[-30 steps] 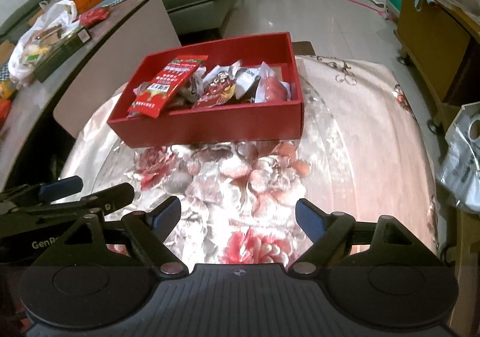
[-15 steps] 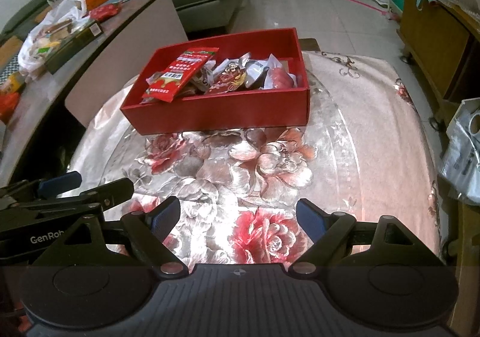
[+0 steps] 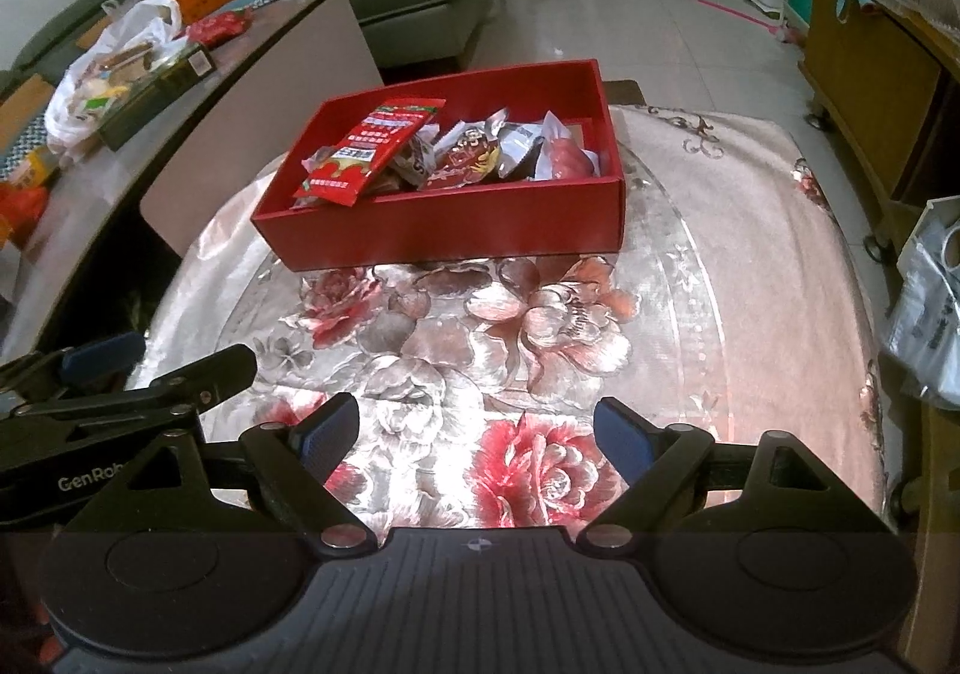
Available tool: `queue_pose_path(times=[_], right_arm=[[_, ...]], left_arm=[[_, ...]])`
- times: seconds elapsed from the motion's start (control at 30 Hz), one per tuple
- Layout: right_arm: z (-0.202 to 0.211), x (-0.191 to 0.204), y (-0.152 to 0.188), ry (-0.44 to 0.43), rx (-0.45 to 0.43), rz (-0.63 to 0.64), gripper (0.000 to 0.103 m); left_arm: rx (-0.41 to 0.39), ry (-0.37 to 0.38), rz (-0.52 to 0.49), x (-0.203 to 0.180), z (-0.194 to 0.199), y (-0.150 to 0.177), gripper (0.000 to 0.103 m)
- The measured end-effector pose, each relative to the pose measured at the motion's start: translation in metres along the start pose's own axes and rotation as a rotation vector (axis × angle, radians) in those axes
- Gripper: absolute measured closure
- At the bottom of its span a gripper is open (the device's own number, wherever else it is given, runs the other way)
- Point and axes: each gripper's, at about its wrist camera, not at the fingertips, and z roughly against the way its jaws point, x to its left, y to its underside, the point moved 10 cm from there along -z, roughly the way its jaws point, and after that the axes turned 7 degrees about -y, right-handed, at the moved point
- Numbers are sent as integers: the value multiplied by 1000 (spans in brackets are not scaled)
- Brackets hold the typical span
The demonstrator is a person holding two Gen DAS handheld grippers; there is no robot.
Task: Organize snacks
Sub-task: 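Withdraw both open grippers away from the filled red box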
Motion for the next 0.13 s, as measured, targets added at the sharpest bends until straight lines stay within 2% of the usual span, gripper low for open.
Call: queue_pose_path(times=[0.13], right_arm=[[0, 1, 0, -5, 0, 3, 13]], left_arm=[[-23, -14, -7, 1, 4, -3, 18]])
